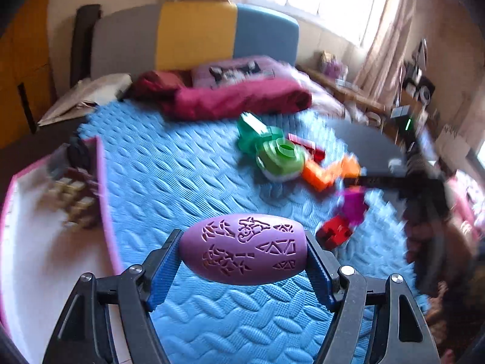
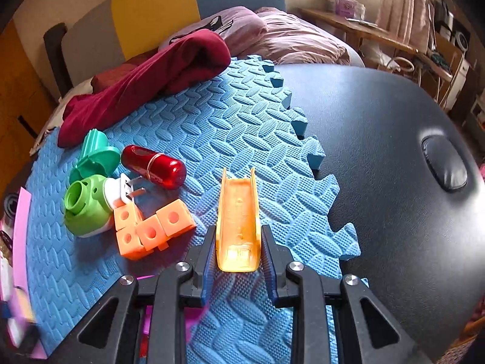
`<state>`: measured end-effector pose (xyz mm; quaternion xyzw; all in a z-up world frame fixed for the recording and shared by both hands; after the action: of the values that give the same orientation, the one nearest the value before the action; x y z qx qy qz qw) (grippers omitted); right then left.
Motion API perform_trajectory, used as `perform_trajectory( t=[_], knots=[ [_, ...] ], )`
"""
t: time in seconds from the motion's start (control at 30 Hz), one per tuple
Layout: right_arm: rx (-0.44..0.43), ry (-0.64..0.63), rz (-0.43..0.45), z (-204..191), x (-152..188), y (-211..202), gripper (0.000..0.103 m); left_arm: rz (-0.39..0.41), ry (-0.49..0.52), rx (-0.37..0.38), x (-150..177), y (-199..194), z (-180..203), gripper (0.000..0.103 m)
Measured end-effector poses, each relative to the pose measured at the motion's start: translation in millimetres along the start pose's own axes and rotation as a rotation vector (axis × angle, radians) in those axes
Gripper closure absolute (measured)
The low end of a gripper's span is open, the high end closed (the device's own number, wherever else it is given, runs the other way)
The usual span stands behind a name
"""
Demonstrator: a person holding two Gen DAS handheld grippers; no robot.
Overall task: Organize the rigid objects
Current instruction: 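Carry the purple egg into the pink tray and open the left tool, then carry the orange slide piece into the pink tray and open the right tool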
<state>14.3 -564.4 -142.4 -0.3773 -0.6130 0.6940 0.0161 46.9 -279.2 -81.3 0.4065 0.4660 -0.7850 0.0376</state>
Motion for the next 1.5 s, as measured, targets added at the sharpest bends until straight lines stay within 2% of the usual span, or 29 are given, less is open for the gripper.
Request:
perform_trajectory(
  t=[0.17, 0.27, 0.37, 0.53, 0.67, 0.93, 1.03, 1.27, 1.4, 1.5],
  knots=[
    [0.017, -0.023, 0.008, -2.1, 1.0, -1.2, 0.076, 0.090, -0.116, -0.059, -22.5, -45.9, -56.4, 0.027],
    [0.019, -0.026, 0.009, -2.3, 0.8, -0.5, 0.076, 0.110, -0.181, -0.134, -26.4, -55.9, -101.2, 0.027],
    [0.024, -0.031, 0.010, -3.0, 1.1, -0.9, 0.077, 0.088, -0.260, -0.203, -27.8, -51.5, -150.3, 0.027],
    [0.027, -0.037, 0.012, -2.8, 1.6, -1.5, 0.077, 0.044, -0.299, -0.310, -32.0, -30.2, -210.2, 0.027],
    [0.029, -0.040, 0.012, -2.9, 1.8, -1.8, 0.077, -0.009, -0.346, -0.343, -33.1, -3.1, -240.1, 0.027],
    [0.036, -0.048, 0.016, -3.5, 1.8, -1.8, 0.077, -0.031, -0.350, -0.401, -45.6, 26.0, -259.0, 0.027],
    [0.039, -0.053, 0.018, -3.9, 2.1, -2.0, 0.077, -0.042, -0.357, -0.402, -47.9, 29.7, -263.7, 0.026],
    [0.045, -0.059, 0.021, -4.2, 1.5, -1.8, 0.077, 0.010, -0.346, -0.422, -41.8, -2.5, -252.4, 0.022],
    [0.045, -0.059, 0.022, -4.1, 1.7, -1.8, 0.077, 0.038, -0.347, -0.443, -27.5, -31.6, -234.3, 0.021],
    [0.046, -0.060, 0.023, -4.1, 1.7, -1.9, 0.077, 0.056, -0.310, -0.451, -14.6, -51.2, -212.4, 0.021]
  ],
)
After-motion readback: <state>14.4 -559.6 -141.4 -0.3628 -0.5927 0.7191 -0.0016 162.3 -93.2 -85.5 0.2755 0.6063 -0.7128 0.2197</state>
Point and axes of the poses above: each gripper's, at about its wrist camera, not at the fingertips, and y roughly the way its jaws point, z to its right, x to its underside, the point moved 5 cm from there along y, roughly the way its jaws point, and after that the axes turned 5 degrees about -y, right-handed, at the moved point
